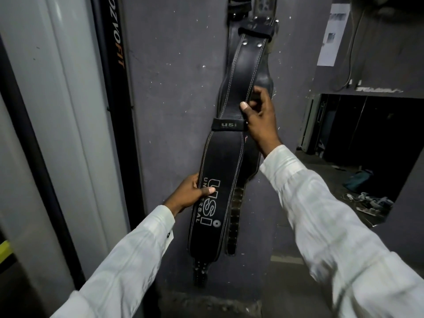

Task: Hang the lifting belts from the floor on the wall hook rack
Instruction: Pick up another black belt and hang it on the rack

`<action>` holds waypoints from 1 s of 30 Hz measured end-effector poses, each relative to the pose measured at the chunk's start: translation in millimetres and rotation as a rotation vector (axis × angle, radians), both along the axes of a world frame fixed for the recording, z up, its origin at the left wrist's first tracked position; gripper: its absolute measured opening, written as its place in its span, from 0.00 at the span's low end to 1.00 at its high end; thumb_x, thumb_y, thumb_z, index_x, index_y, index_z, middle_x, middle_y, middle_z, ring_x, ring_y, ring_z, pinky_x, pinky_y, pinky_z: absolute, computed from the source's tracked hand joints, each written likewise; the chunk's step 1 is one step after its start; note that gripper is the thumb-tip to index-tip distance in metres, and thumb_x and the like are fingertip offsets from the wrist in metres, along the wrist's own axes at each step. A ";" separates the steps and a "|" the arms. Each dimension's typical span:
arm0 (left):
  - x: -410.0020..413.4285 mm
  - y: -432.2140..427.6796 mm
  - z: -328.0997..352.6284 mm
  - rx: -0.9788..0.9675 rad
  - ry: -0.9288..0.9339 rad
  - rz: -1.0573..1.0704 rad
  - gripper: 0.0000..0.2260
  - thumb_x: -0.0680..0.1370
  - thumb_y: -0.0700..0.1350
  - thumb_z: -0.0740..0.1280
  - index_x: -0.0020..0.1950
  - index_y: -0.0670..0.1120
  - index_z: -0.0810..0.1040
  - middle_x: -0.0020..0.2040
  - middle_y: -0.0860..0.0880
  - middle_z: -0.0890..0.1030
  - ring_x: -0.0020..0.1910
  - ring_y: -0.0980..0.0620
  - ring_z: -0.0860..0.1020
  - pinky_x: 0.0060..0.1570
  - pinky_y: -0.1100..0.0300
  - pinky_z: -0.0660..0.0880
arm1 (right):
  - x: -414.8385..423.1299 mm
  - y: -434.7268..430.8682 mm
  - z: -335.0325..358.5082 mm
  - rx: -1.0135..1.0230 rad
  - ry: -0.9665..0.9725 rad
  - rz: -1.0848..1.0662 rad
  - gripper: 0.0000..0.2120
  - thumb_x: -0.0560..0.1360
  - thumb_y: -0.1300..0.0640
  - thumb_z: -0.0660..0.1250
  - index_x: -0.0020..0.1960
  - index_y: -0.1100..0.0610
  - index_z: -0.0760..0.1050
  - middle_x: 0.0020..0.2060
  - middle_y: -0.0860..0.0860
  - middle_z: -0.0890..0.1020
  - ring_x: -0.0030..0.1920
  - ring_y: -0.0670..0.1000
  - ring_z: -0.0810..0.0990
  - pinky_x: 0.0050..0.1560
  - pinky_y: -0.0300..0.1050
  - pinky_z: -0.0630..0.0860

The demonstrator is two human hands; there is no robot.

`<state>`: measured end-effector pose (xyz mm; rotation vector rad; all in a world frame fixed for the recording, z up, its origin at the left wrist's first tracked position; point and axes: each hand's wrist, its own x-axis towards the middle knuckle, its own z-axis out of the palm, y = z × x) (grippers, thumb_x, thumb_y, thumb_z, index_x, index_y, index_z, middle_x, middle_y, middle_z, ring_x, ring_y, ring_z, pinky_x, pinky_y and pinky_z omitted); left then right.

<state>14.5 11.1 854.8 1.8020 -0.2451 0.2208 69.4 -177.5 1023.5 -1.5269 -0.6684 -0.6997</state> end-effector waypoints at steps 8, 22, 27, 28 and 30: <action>2.9 7.7 -27.5 0.049 0.151 -0.077 0.15 0.76 0.38 0.72 0.60 0.49 0.77 0.55 0.49 0.85 0.57 0.50 0.83 0.61 0.51 0.79 | -4.9 1.8 4.2 -0.012 -0.041 0.018 0.19 0.76 0.63 0.68 0.66 0.54 0.71 0.53 0.47 0.75 0.50 0.43 0.72 0.57 0.41 0.76; -4.7 8.5 -56.8 0.141 0.250 0.000 0.10 0.74 0.37 0.73 0.54 0.46 0.79 0.48 0.49 0.85 0.47 0.53 0.82 0.45 0.61 0.81 | -5.0 0.2 -4.4 -0.033 -0.016 0.046 0.18 0.76 0.63 0.67 0.65 0.56 0.71 0.50 0.43 0.75 0.47 0.42 0.72 0.56 0.42 0.77; -2.8 4.6 -24.2 -0.227 0.204 -0.023 0.12 0.79 0.51 0.68 0.56 0.45 0.81 0.52 0.46 0.85 0.50 0.50 0.82 0.53 0.53 0.77 | 1.5 -8.3 -21.9 -0.089 0.051 0.083 0.20 0.77 0.63 0.67 0.67 0.56 0.69 0.56 0.50 0.73 0.49 0.43 0.70 0.55 0.35 0.74; -0.2 3.7 -5.6 -0.322 0.141 -0.007 0.16 0.79 0.55 0.67 0.58 0.44 0.80 0.54 0.46 0.84 0.52 0.49 0.81 0.51 0.54 0.76 | 2.3 -9.6 -28.5 -0.110 0.072 0.098 0.21 0.78 0.63 0.66 0.69 0.58 0.68 0.57 0.51 0.72 0.50 0.44 0.70 0.55 0.36 0.74; 8.6 1.4 36.2 -0.439 0.034 0.030 0.22 0.79 0.60 0.64 0.60 0.42 0.78 0.52 0.47 0.83 0.51 0.49 0.80 0.51 0.54 0.77 | -0.5 -9.8 -42.1 -0.143 0.116 0.137 0.21 0.78 0.63 0.66 0.70 0.60 0.67 0.54 0.51 0.73 0.49 0.41 0.72 0.52 0.33 0.74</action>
